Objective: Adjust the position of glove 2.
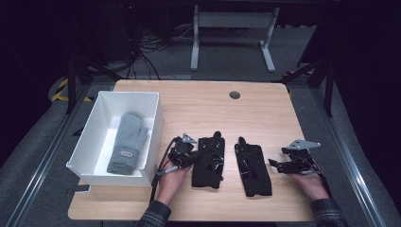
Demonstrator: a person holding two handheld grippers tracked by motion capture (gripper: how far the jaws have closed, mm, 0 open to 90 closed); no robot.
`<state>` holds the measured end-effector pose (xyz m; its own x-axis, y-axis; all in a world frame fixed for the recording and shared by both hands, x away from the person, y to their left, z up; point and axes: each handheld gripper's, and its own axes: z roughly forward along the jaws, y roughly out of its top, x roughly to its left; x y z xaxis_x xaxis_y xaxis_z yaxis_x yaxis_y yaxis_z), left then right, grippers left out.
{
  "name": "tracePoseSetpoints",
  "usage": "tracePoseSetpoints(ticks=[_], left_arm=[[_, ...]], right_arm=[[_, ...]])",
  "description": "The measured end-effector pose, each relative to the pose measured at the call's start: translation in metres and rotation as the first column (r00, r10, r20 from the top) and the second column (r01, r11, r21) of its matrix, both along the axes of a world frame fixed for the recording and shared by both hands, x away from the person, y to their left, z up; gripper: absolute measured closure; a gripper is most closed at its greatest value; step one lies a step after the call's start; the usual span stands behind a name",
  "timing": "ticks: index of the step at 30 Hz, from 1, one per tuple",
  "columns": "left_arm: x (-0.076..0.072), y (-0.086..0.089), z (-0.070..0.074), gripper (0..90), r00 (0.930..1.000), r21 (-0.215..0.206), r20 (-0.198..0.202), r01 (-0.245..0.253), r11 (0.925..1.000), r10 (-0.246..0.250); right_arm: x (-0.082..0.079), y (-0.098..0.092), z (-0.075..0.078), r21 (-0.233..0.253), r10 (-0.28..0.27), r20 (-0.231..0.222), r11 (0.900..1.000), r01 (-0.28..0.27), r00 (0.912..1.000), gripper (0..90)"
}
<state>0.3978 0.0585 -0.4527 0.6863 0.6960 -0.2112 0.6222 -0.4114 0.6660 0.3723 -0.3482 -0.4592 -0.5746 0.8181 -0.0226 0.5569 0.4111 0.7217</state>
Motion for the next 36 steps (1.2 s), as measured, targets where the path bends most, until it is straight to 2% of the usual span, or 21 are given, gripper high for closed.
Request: tracePoseSetpoints(ticks=[2,7,9,12,14,17,25,31,36], left_arm=[[0.0,0.001,0.003,86.4,0.9999,-0.038,-0.01,0.009,0.9992,-0.009],[0.0,0.005,0.012,86.5,0.9996,-0.085,-0.009,0.026,0.996,-0.027],[0.0,0.007,0.015,86.5,0.9996,-0.089,-0.011,0.025,0.9957,-0.026],[0.0,0.009,0.018,86.6,0.9994,-0.119,-0.015,0.03,0.9924,-0.032],[0.0,0.01,0.019,86.6,0.9993,-0.124,-0.016,0.03,0.9918,-0.033],[0.001,0.009,0.022,86.6,0.9989,-0.138,-0.018,0.04,0.9896,-0.043],[0.0,0.008,0.026,86.6,0.998,-0.171,-0.022,0.054,0.9837,-0.059],[-0.001,0.006,0.032,86.7,0.9971,-0.203,-0.021,0.068,0.9769,-0.073],[0.001,0.003,0.034,86.7,0.9974,-0.208,-0.013,0.066,0.9758,-0.071]], right_arm=[[-0.003,0.001,0.003,0.025,0.046,-0.02,0.999,-0.045,0.9987,37.2],[-0.012,0.005,0.007,0.046,0.125,-0.051,0.991,-0.122,0.9909,63.5],[-0.015,0.007,0.008,0.048,0.149,-0.064,0.988,-0.146,0.9868,72.9],[-0.019,0.01,0.007,0.046,0.182,-0.083,0.983,-0.178,0.9798,85.0],[-0.02,0.012,0.006,0.047,0.193,-0.09,0.981,-0.189,0.9771,90.0],[-0.02,0.015,0.004,0.043,0.21,-0.111,0.978,-0.206,0.9714,90.0],[-0.021,0.025,0.003,0.076,0.249,-0.116,0.967,-0.242,0.9614,90.0],[-0.019,0.042,0.003,0.086,0.282,-0.113,0.958,-0.274,0.9527,90.0],[-0.014,0.056,0.003,0.084,0.302,-0.111,0.952,-0.294,0.9468,90.0]])
